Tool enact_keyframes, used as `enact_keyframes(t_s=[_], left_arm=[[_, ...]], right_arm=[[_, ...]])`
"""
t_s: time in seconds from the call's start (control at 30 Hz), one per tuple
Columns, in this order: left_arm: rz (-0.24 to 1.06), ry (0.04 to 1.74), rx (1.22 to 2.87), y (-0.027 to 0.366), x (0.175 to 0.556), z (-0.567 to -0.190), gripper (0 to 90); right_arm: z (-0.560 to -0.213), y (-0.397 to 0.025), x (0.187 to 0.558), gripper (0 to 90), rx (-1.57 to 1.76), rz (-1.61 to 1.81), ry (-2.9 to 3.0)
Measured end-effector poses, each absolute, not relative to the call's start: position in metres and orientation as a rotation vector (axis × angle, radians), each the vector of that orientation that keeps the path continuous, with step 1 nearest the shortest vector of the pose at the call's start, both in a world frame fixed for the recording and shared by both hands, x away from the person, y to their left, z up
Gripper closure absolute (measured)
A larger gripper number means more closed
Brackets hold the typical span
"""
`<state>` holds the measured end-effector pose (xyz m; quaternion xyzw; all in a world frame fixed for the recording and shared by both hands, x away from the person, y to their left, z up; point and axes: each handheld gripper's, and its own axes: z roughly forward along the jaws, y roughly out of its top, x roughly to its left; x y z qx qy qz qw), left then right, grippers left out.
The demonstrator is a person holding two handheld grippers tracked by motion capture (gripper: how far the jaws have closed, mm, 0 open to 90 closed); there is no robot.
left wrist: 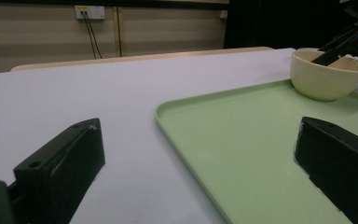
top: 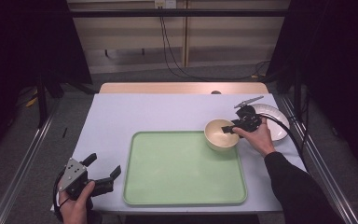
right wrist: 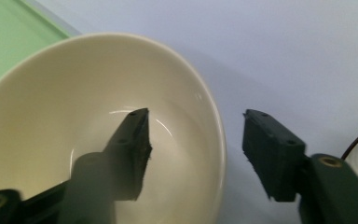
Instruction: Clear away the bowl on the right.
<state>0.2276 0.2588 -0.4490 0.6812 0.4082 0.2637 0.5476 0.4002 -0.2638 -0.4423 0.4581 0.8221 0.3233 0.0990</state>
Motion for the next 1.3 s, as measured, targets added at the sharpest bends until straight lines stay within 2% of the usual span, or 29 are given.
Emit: enact_keyframes(t_s=[0.07,0.1,0.13,0.17,0.27,0.8,1.3], left_arm=[[0.625,0.968,1.615,0.259,0.228,-0.449,1.6],[0.625,0.969,1.614,0.259,0.228,-0.449,1.7],[0.624,0.968,1.615,0.259,0.228,-0.449,1.7],[0.624,0.968,1.614,0.259,0.228,-0.449,1.6],[0.624,0.968,1.614,0.259,0.228,-0.449,1.6],[0.619,0.971,1.614,0.259,0.228,-0.449,1.6],[0.623,0.974,1.613,0.259,0.228,-0.449,1.7]], right_arm=[[-0.441,-0.264,0.4,34.6,1.355,0.993,2.427],[-0.44,-0.265,0.399,26.6,1.358,1.002,2.413],[-0.44,-0.265,0.399,26.6,1.358,1.002,2.413],[-0.44,-0.266,0.4,23.0,1.355,1.032,2.41],[-0.438,-0.266,0.398,4.5,1.344,1.042,2.396],[-0.427,-0.273,0.386,3.0,1.342,1.178,2.212],[-0.428,-0.287,0.351,2.5,1.306,1.202,2.045]])
